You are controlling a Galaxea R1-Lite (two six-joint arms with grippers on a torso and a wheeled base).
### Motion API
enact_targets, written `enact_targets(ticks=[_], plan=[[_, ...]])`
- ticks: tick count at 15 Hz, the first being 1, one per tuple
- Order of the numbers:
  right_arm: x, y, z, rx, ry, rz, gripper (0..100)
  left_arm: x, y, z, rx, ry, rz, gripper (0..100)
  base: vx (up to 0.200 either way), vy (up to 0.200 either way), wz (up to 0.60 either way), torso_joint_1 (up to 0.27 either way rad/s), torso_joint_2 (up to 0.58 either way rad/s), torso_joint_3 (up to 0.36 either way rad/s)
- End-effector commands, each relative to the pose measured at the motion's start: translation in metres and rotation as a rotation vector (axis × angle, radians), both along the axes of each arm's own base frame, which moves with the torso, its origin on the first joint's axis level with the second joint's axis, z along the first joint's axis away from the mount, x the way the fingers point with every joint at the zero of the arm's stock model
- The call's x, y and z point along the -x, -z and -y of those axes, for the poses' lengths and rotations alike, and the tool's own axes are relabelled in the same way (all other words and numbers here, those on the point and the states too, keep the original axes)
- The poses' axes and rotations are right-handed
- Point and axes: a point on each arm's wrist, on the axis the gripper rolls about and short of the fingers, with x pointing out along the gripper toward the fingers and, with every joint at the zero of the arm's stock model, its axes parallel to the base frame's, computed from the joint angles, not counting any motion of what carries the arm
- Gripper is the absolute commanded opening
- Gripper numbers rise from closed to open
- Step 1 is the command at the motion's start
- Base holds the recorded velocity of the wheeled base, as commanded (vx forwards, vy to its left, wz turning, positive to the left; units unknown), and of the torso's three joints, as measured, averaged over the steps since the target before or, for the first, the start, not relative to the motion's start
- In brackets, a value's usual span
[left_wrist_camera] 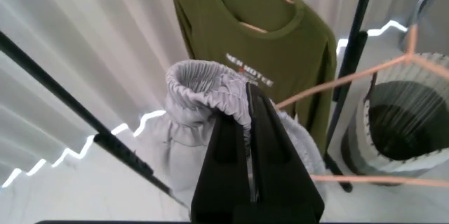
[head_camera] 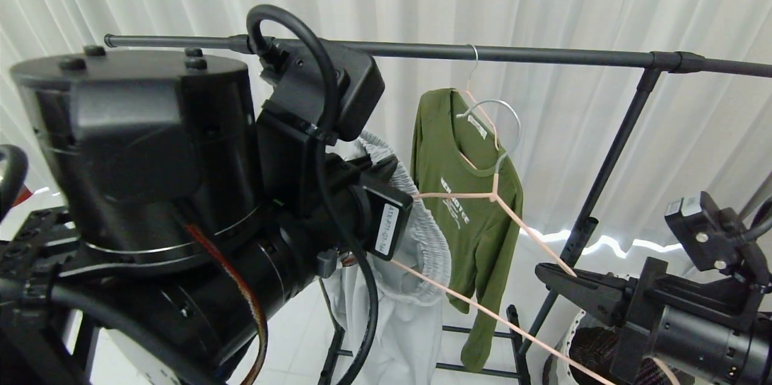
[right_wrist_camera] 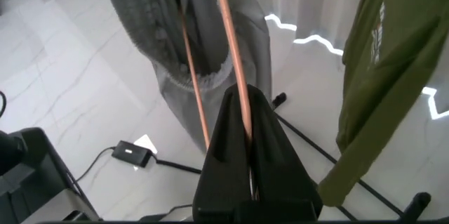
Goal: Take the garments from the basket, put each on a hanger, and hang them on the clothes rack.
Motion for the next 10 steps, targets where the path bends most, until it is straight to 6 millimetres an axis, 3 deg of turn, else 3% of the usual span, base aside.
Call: enact_targets(ticks=[1, 6, 10], plan=[[-0.007, 0.012, -0.015, 0.031, -0.010, -0.030, 0, -0.006, -0.006, 0.012, 0.021, 0.006, 0.010, 0, 0.000, 0.000, 0.00, 0.000, 0.00, 0.000], [-0.027, 0.007, -0.039, 0.014, -0.009, -0.029, 0, 0.009, -0.013, 0.028, 0.042, 0.078, 0.023, 0, 0.000, 0.000, 0.00, 0.000, 0.00, 0.000], [-0.032, 0.001, -0.050, -0.003, 0.001, -0.016, 0, 0.010, -0.016, 0.026, 0.049, 0.077, 0.028, 0, 0.000, 0.000, 0.00, 0.000, 0.00, 0.000]])
